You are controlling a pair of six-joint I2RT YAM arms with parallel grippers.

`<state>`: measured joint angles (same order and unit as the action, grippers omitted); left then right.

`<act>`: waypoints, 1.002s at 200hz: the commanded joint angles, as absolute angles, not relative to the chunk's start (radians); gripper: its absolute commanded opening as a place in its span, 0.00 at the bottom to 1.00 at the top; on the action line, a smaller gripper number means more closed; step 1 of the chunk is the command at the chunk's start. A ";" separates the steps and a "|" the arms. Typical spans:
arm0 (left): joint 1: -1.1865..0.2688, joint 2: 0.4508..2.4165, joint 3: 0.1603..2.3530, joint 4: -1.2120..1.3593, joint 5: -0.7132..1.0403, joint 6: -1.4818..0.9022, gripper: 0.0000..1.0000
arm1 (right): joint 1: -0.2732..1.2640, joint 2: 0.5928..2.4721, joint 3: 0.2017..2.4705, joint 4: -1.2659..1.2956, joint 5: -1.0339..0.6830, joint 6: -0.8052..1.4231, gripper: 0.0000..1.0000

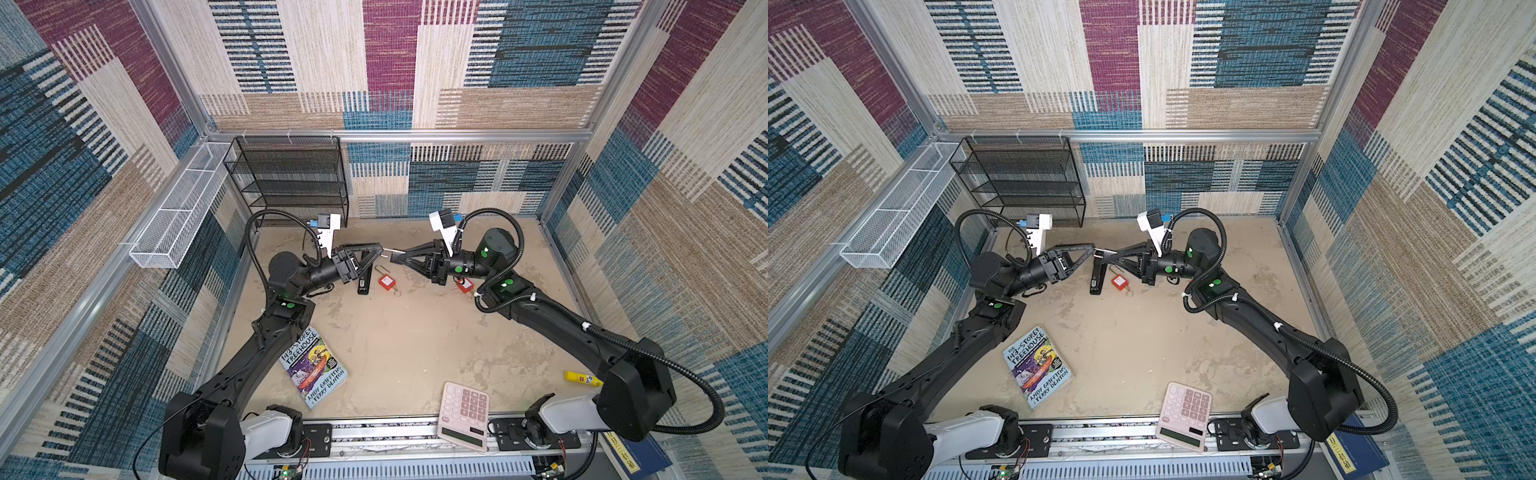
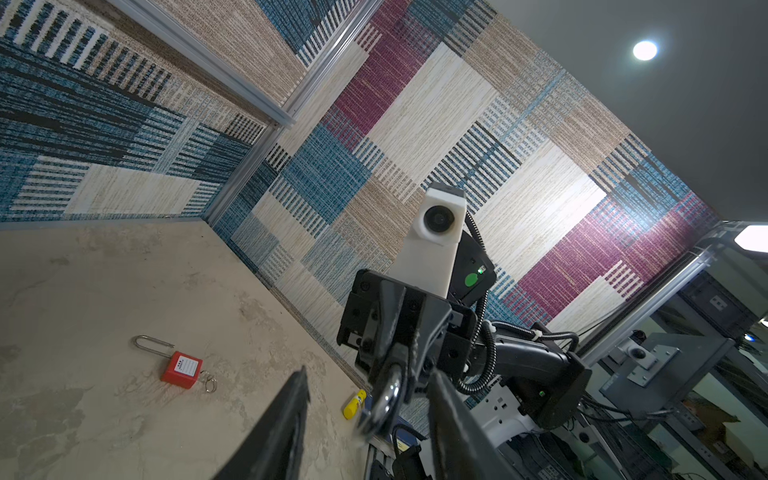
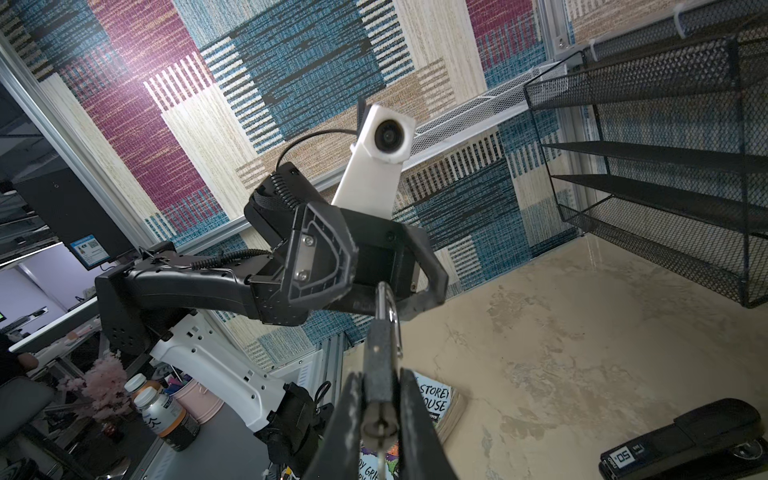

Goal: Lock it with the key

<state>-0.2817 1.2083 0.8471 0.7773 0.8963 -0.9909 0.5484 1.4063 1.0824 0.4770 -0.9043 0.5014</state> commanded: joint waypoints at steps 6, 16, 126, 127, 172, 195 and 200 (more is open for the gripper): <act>-0.280 1.209 0.845 0.829 0.913 -1.006 0.47 | 0.546 1.416 1.103 0.531 -0.899 0.528 0.00; -0.279 1.209 0.844 0.830 0.913 -1.007 0.44 | 0.546 1.421 1.111 0.528 -0.901 0.529 0.00; -0.279 1.203 0.839 0.831 0.914 -1.002 0.03 | 0.542 1.465 1.155 0.526 -0.955 0.571 0.00; -0.279 1.203 0.839 0.830 0.916 -1.003 0.03 | 0.542 1.465 1.155 0.526 -0.955 0.571 0.00; -0.279 1.203 0.837 0.831 0.924 -0.997 0.00 | 0.541 1.484 1.168 0.549 -0.993 0.616 0.00; -0.279 1.201 0.836 0.827 0.921 -0.988 0.00 | 0.542 1.499 1.187 0.549 -1.029 0.644 0.00; -0.279 1.201 0.836 0.828 0.922 -0.986 0.00 | 0.541 1.501 1.191 0.548 -1.036 0.649 0.00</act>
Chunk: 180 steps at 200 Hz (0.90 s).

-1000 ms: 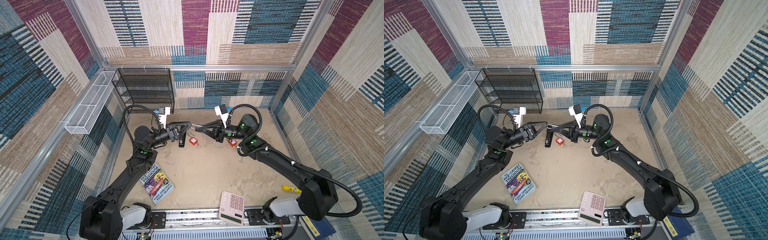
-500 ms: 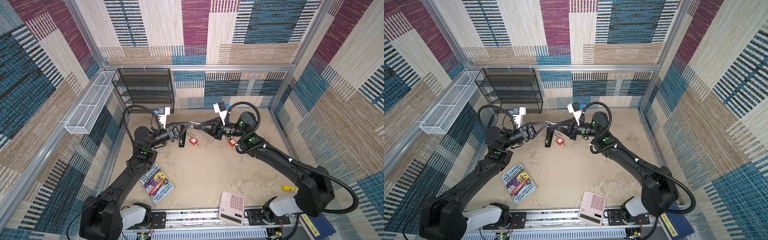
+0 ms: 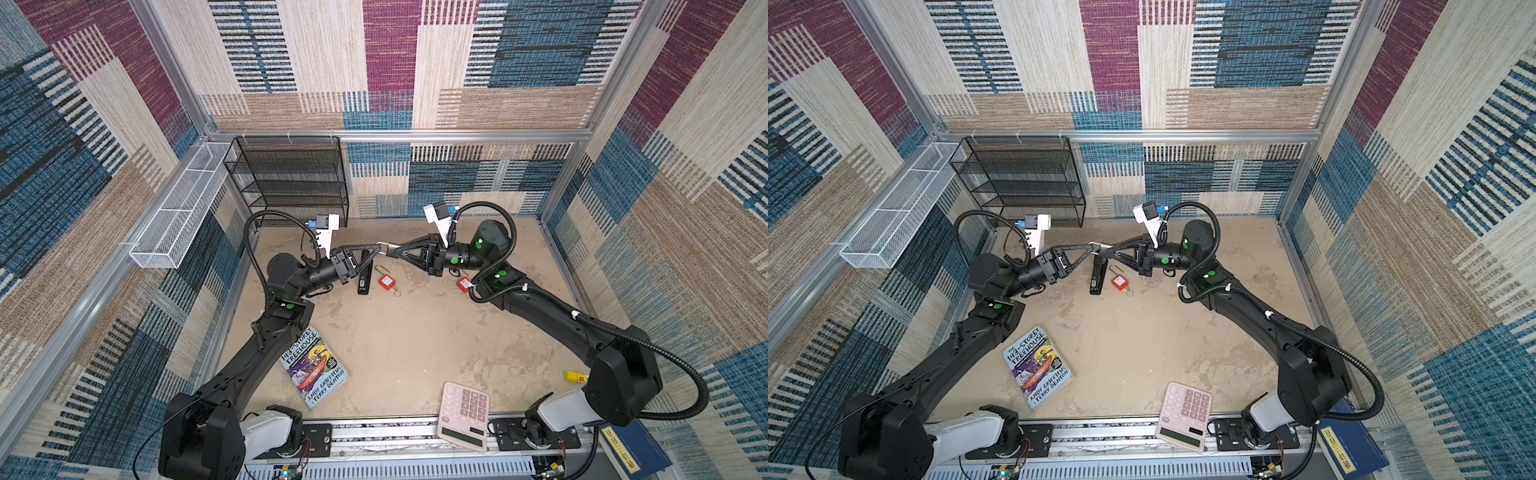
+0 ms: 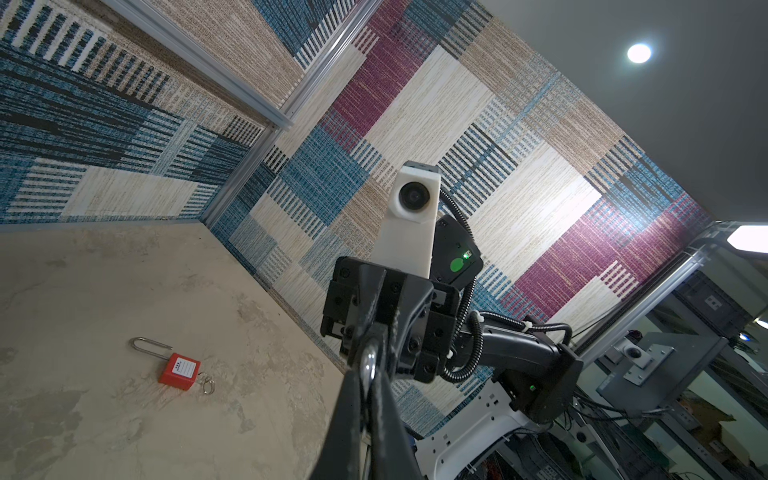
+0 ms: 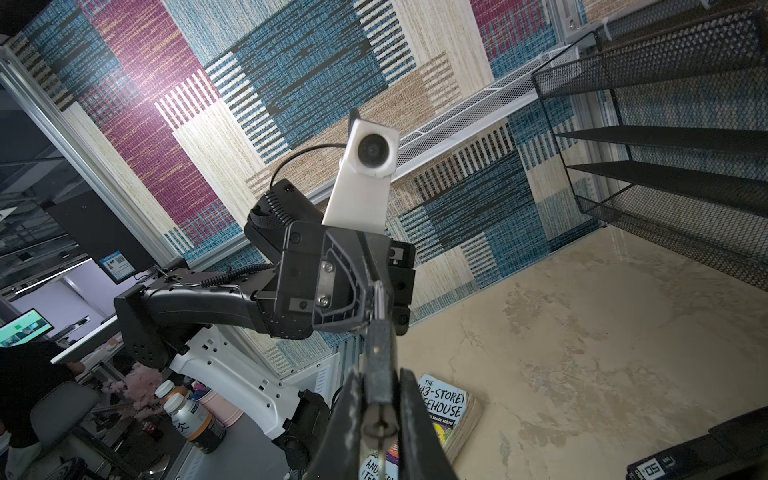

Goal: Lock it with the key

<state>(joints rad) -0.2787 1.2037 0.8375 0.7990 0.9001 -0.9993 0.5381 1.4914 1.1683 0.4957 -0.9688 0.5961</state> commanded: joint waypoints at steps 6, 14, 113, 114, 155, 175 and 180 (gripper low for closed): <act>-0.279 1.199 0.836 0.828 0.922 -0.985 0.00 | 0.541 1.504 1.194 0.549 -1.046 0.654 0.00; -0.279 1.200 0.837 0.826 0.922 -0.982 0.00 | 0.541 1.509 1.199 0.550 -1.060 0.663 0.00; -0.279 1.178 0.840 0.793 0.922 -0.939 0.00 | 0.540 1.548 1.246 0.536 -1.103 0.705 0.00; -0.279 1.178 0.840 0.793 0.921 -0.939 0.00 | 0.540 1.549 1.247 0.537 -1.104 0.706 0.00; -0.279 1.180 0.837 0.800 0.923 -0.935 0.00 | 0.540 1.564 1.261 0.558 -1.125 0.736 0.00; -0.281 1.188 0.836 0.815 0.930 -0.936 0.00 | 0.540 1.575 1.267 0.567 -1.129 0.749 0.00; -0.281 1.191 0.836 0.813 0.933 -0.936 0.00 | 0.540 1.577 1.269 0.570 -1.131 0.753 0.00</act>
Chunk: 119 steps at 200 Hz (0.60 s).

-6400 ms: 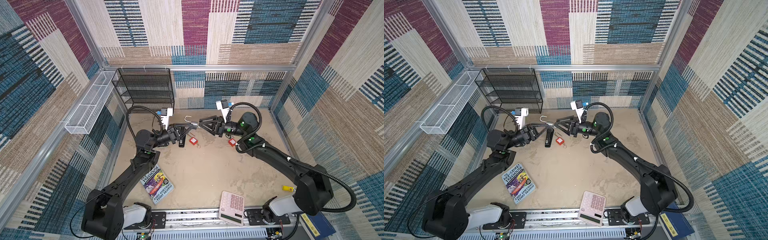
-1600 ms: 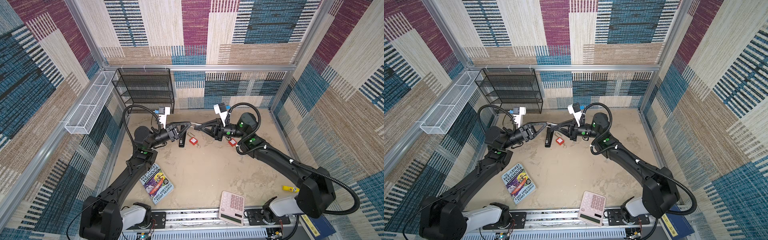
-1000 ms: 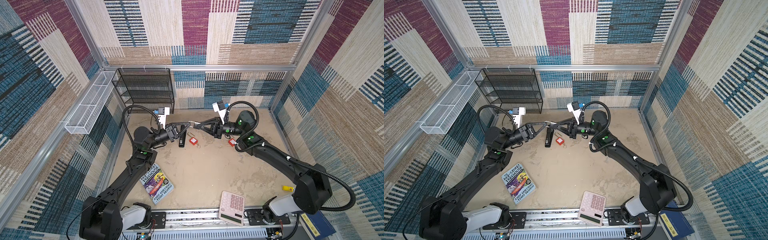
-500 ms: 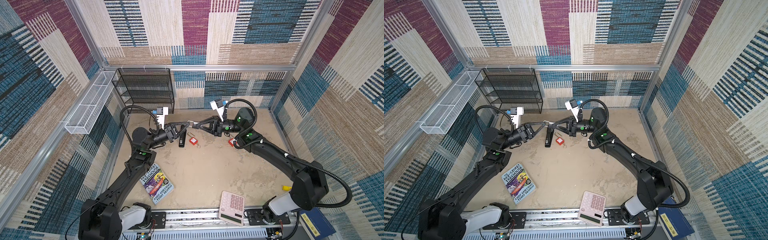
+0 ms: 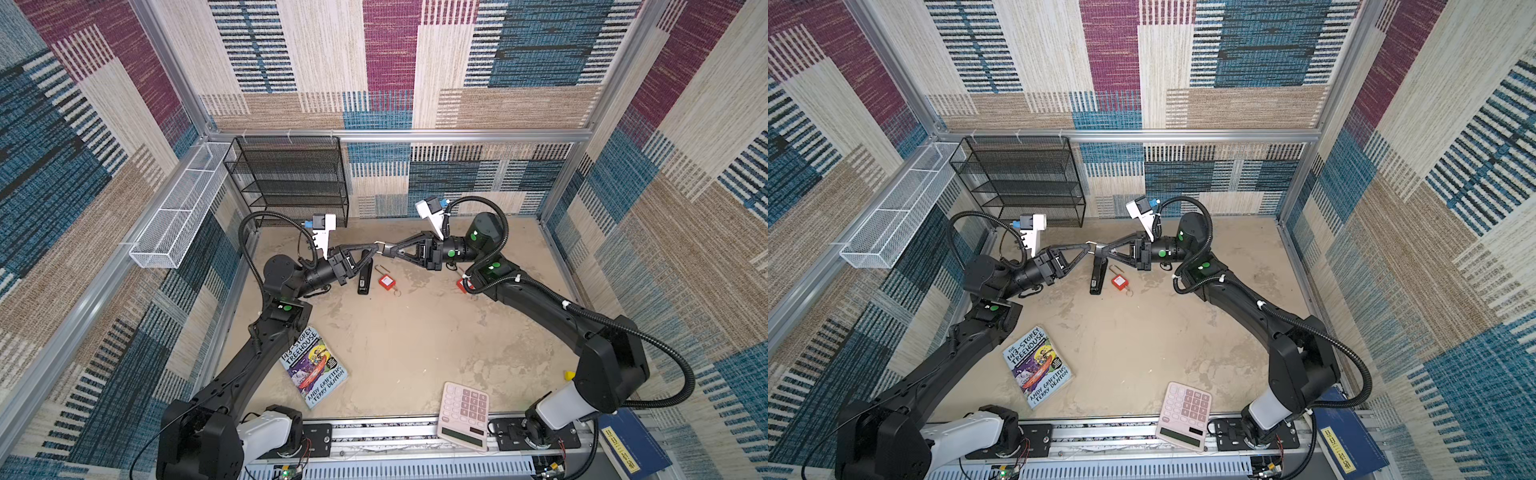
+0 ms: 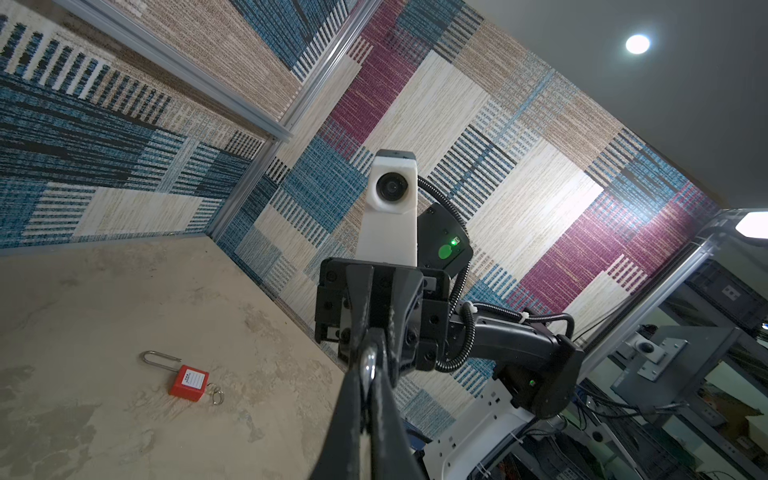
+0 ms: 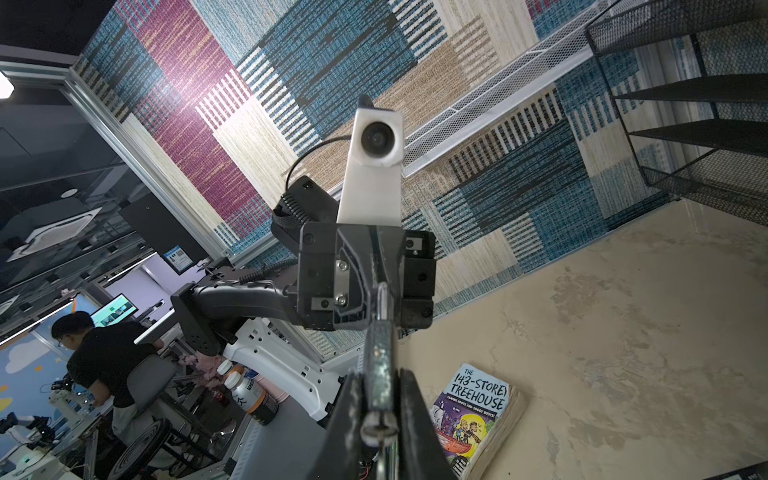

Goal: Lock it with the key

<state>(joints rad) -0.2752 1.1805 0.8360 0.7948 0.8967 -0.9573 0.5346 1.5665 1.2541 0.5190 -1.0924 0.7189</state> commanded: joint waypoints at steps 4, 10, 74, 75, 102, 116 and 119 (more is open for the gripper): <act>-0.280 1.193 0.837 0.813 0.935 -0.933 0.00 | 0.540 1.580 1.271 0.569 -1.130 0.754 0.00; -0.281 1.194 0.837 0.811 0.937 -0.931 0.00 | 0.540 1.582 1.273 0.566 -1.128 0.755 0.00; -0.285 1.223 0.821 0.891 0.967 -0.979 0.00 | 0.540 1.611 1.305 0.565 -1.126 0.756 0.00; -0.286 1.224 0.822 0.891 0.969 -0.980 0.00 | 0.540 1.612 1.305 0.565 -1.127 0.756 0.00; -0.288 1.232 0.829 0.901 1.006 -0.995 0.00 | 0.540 1.621 1.325 0.551 -1.135 0.749 0.00; -0.290 1.234 0.830 0.901 1.016 -0.997 0.00 | 0.540 1.623 1.335 0.532 -1.143 0.736 0.00; -0.290 1.235 0.831 0.902 1.021 -1.000 0.00 | 0.540 1.624 1.337 0.529 -1.144 0.736 0.00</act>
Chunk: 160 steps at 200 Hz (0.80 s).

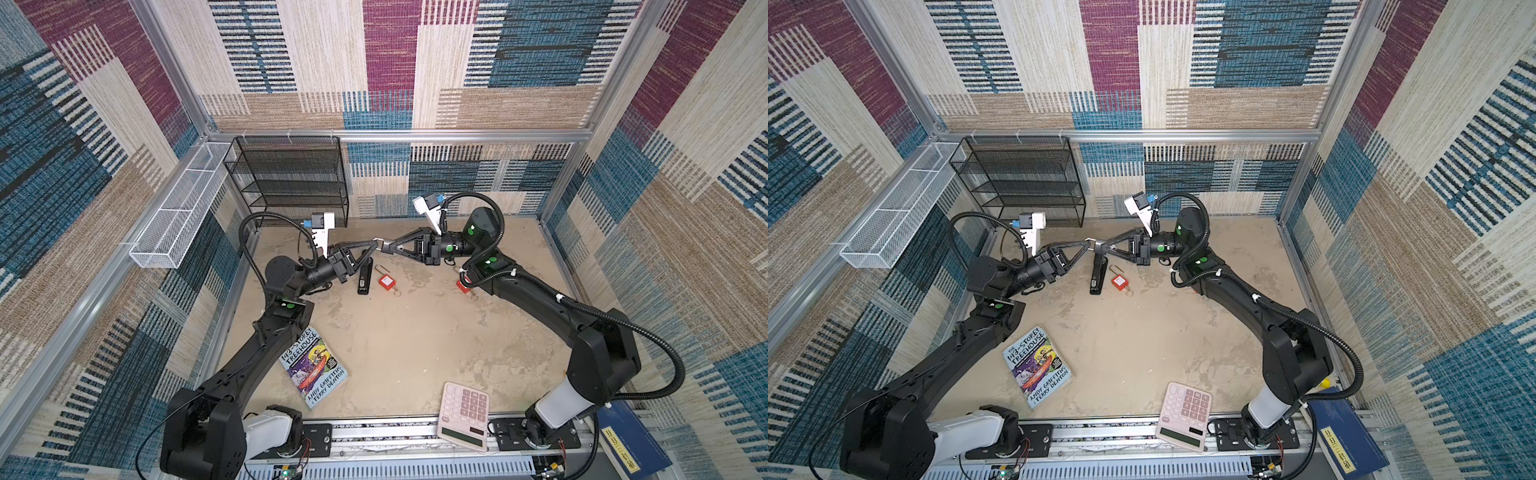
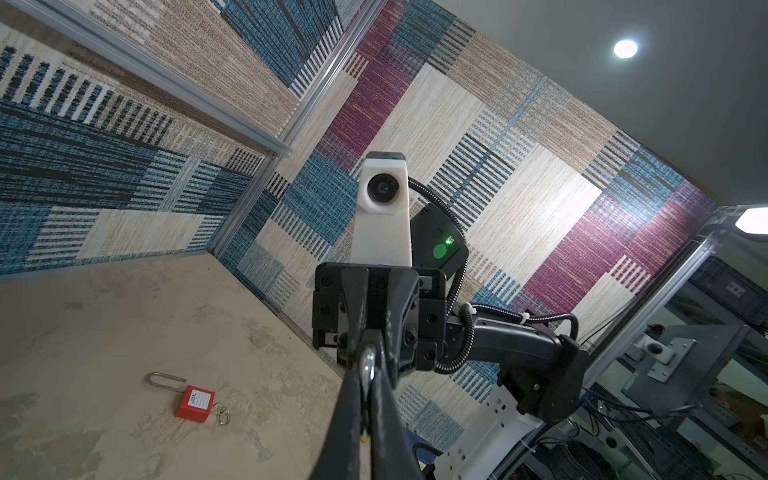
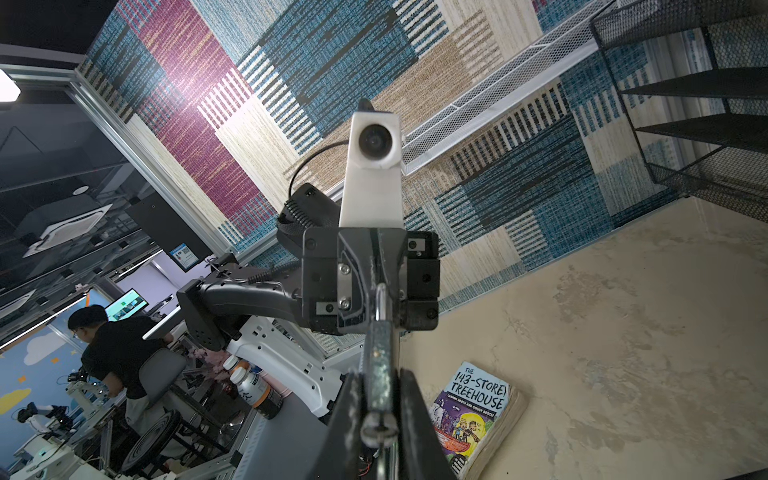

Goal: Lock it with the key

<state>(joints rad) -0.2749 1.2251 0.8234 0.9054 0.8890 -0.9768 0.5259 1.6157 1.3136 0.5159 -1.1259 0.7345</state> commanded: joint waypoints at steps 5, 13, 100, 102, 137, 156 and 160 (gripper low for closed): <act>-0.291 1.238 0.836 0.903 1.028 -1.004 0.00 | 0.540 1.624 1.338 0.527 -1.144 0.735 0.00; -0.293 1.242 0.839 0.906 1.035 -1.011 0.00 | 0.540 1.623 1.339 0.525 -1.146 0.732 0.00; -0.285 1.216 0.830 0.847 0.995 -0.964 0.00 | 0.537 1.584 1.345 0.396 -1.100 0.610 0.16; -0.284 1.214 0.829 0.843 0.992 -0.960 0.00 | 0.537 1.583 1.342 0.395 -1.098 0.608 0.22; -0.255 1.177 0.800 0.818 0.937 -0.935 0.00 | 0.530 1.553 1.311 0.371 -1.111 0.585 0.52; -0.240 1.173 0.795 0.838 0.944 -0.955 0.00 | 0.523 1.534 1.284 0.369 -1.104 0.578 0.56; -0.238 1.175 0.794 0.840 0.946 -0.958 0.00 | 0.522 1.531 1.280 0.370 -1.104 0.578 0.57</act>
